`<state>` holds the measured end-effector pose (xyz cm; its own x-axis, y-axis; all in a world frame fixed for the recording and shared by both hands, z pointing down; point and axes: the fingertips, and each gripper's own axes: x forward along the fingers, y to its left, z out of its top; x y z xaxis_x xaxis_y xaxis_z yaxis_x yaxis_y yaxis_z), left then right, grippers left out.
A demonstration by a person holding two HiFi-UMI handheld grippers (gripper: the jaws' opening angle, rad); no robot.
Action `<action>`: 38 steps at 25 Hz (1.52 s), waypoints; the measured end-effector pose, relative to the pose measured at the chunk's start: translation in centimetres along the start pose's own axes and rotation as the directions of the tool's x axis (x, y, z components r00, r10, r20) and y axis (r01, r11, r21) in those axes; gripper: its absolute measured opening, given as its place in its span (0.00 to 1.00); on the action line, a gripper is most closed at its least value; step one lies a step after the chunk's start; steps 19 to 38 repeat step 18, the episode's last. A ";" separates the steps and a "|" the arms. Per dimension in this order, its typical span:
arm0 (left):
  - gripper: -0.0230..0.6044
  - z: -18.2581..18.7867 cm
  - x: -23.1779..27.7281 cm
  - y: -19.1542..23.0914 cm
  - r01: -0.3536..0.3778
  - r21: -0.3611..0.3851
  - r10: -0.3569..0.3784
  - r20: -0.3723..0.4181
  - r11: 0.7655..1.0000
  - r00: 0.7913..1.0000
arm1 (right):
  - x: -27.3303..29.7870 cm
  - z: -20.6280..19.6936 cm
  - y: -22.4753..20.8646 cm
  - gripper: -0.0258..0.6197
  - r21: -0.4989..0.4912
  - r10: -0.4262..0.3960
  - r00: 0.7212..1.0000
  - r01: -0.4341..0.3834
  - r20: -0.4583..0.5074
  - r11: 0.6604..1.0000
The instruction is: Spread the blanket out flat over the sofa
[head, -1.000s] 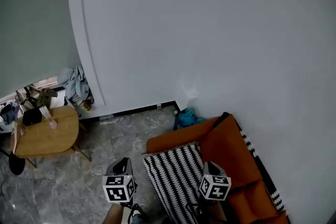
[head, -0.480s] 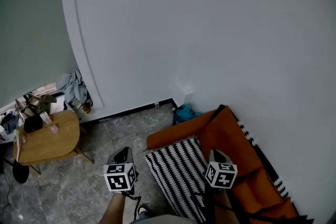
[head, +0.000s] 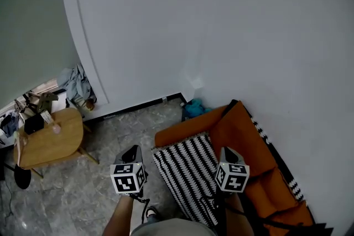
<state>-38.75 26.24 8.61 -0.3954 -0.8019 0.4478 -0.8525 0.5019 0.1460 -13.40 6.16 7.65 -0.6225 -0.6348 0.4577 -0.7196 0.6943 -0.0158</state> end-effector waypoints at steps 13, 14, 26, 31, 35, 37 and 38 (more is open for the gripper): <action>0.06 -2.3 0.4 -0.3 -0.001 -0.012 0.001 -0.013 1.000 1.000 | 0.4 -1.4 -0.1 0.05 0.010 0.016 1.000 -0.016 -0.005 1.000; 0.06 -2.3 0.4 -0.1 -0.002 -0.013 0.002 -0.013 1.000 1.000 | 0.5 -1.5 0.1 0.05 0.012 0.019 1.000 -0.019 -0.006 1.000; 0.06 -1.8 0.4 2.5 -0.001 -0.021 0.000 -0.014 1.000 1.000 | 1.2 -1.1 2.6 0.05 0.012 0.022 1.000 -0.022 -0.015 1.000; 0.06 -1.8 0.4 2.5 -0.001 -0.021 0.000 -0.014 1.000 1.000 | 1.2 -1.1 2.6 0.05 0.012 0.022 1.000 -0.022 -0.015 1.000; 0.06 -1.8 0.4 2.5 -0.001 -0.021 0.000 -0.014 1.000 1.000 | 1.2 -1.1 2.6 0.05 0.012 0.022 1.000 -0.022 -0.015 1.000; 0.06 -1.8 0.4 2.5 -0.001 -0.021 0.000 -0.014 1.000 1.000 | 1.2 -1.1 2.6 0.05 0.012 0.022 1.000 -0.022 -0.015 1.000; 0.06 -1.8 0.4 2.5 -0.001 -0.021 0.000 -0.014 1.000 1.000 | 1.2 -1.1 2.6 0.05 0.012 0.022 1.000 -0.022 -0.015 1.000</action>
